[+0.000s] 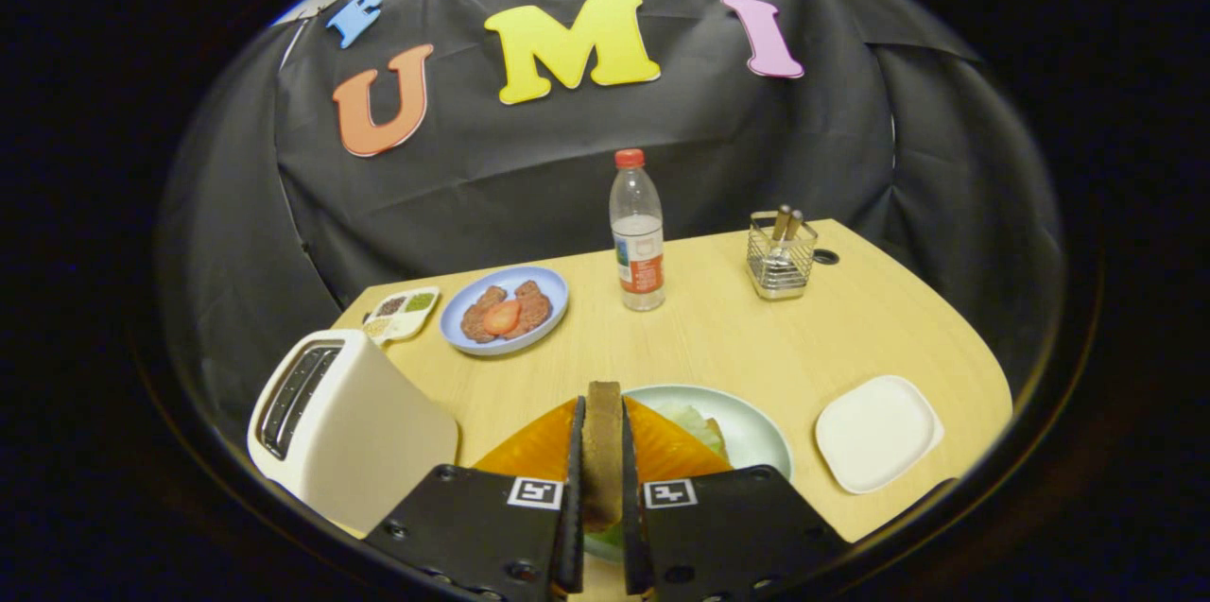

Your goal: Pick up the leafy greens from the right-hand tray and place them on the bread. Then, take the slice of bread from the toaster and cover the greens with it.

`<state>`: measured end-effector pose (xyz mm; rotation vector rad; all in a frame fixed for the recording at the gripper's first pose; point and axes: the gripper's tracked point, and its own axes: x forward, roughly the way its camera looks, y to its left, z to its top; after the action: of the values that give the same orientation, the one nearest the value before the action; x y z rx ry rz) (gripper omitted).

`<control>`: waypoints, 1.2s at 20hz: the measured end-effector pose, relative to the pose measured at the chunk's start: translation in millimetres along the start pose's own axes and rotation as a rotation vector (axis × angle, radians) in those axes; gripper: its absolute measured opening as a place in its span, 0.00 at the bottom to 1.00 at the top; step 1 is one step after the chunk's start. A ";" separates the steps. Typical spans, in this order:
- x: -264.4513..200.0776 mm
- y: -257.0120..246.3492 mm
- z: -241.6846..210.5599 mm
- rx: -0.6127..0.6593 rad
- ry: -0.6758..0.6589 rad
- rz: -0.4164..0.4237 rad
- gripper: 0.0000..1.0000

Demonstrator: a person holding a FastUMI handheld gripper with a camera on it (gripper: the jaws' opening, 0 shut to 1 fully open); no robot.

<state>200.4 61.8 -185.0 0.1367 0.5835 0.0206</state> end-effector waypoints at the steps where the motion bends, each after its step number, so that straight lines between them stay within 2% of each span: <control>1: 0.6 -2.8 -0.5 0.003 0.000 0.000 0.16; 4: 4.3 -13.9 -7.4 0.004 0.014 -0.003 0.17; 7: 10.1 -29.6 -17.5 -0.009 0.048 -0.029 0.27; 9: 13.1 -39.5 -20.0 -0.007 0.050 -0.037 0.29; 14: 23.4 -63.8 -32.8 0.012 0.090 -0.056 0.46; 21: 33.9 -78.0 -45.2 -0.002 0.138 -0.074 0.55; 24: 25.0 -79.6 -40.7 -0.019 0.123 -0.080 0.56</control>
<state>197.2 -10.6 -243.1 0.0936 0.7108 -0.0436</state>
